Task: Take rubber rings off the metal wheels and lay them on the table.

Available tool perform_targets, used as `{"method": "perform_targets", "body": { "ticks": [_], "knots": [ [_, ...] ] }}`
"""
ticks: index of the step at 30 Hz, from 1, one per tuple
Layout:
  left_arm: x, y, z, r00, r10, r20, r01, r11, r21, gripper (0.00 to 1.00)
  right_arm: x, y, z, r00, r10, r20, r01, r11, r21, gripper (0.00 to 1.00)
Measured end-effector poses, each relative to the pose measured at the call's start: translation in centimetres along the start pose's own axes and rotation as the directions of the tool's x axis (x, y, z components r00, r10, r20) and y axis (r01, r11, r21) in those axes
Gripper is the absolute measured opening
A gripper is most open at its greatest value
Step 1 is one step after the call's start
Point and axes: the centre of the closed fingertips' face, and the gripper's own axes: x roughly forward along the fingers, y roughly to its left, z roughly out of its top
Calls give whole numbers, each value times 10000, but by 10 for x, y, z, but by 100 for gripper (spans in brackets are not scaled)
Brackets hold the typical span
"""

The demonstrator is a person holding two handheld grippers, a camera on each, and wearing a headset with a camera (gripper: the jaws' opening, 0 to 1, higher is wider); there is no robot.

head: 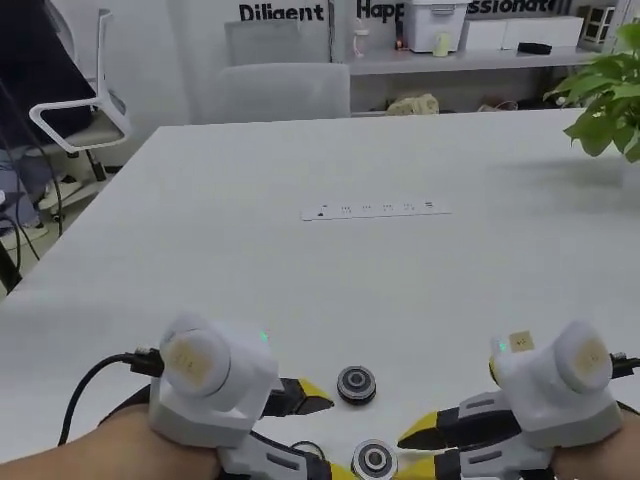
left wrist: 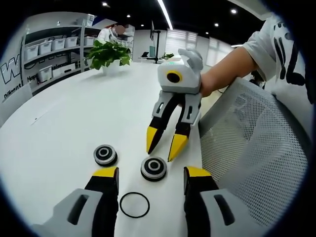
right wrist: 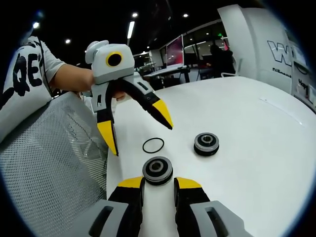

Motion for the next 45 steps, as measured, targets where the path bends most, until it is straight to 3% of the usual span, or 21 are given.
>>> {"method": "perform_targets", "body": {
  "ticks": [18, 31, 40, 45],
  "knots": [
    [22, -13, -5, 9980, -551, -301, 555, 9984, 120, 33, 7, 2, -7, 9992, 19, -409, -42, 9984, -572, 17],
    [30, -13, -7, 9973, -625, -394, 630, 9979, 123, 20, 8, 0, -8, 9991, -37, -412, 11, 9980, -631, 14],
    [32, -9, -8, 9985, -354, -421, 377, 9977, 556, 13, 8, 0, -8, 9992, -73, -396, 46, 9976, -691, 14],
    [33, -6, -9, 9992, 63, -407, -25, 9956, 939, 8, 7, 0, -8, 9991, -109, -402, 78, 9971, -752, 14]
  ]
}}
